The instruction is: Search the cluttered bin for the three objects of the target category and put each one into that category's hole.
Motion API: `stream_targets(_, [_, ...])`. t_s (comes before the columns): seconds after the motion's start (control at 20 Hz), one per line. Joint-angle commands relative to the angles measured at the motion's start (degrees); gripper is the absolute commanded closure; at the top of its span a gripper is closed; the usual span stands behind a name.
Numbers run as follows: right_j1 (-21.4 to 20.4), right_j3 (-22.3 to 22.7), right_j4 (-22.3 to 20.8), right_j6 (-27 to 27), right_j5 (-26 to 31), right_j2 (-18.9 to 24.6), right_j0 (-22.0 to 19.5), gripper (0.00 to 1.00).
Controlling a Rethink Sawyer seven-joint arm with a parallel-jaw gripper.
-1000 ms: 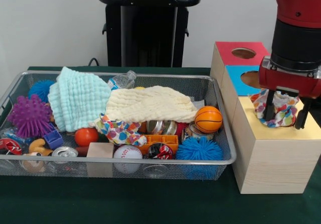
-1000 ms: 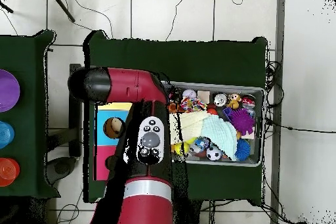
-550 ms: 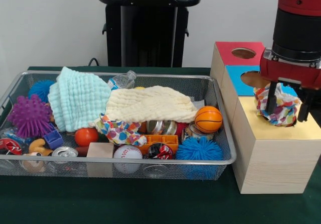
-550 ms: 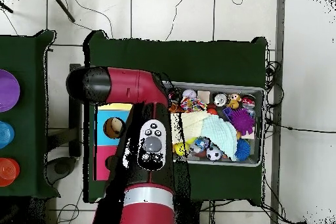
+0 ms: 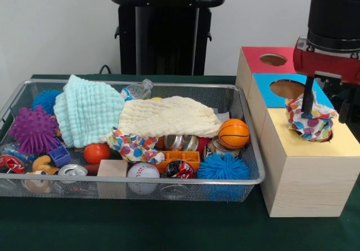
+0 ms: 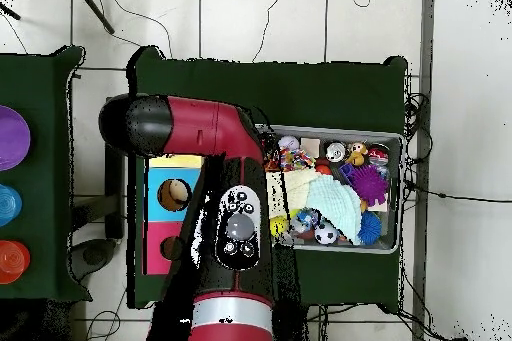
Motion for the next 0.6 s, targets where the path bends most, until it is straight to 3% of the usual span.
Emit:
stream_targets(0.05, [-2.96, 8.79, 2.33, 7.68, 6.35, 3.14, -0.71, 0.0])
stream_targets(0.5, [-3.54, 9.43, 2.07, 6.45, 6.2, 3.3, -1.2, 0.0])
stream_targets(0.55, [-3.66, 9.61, 2.04, 6.33, 6.19, 3.43, -1.34, 1.0])
stream_targets(0.6, [-3.85, 10.01, 2.16, 6.22, 5.86, 3.52, -1.46, 1.0])
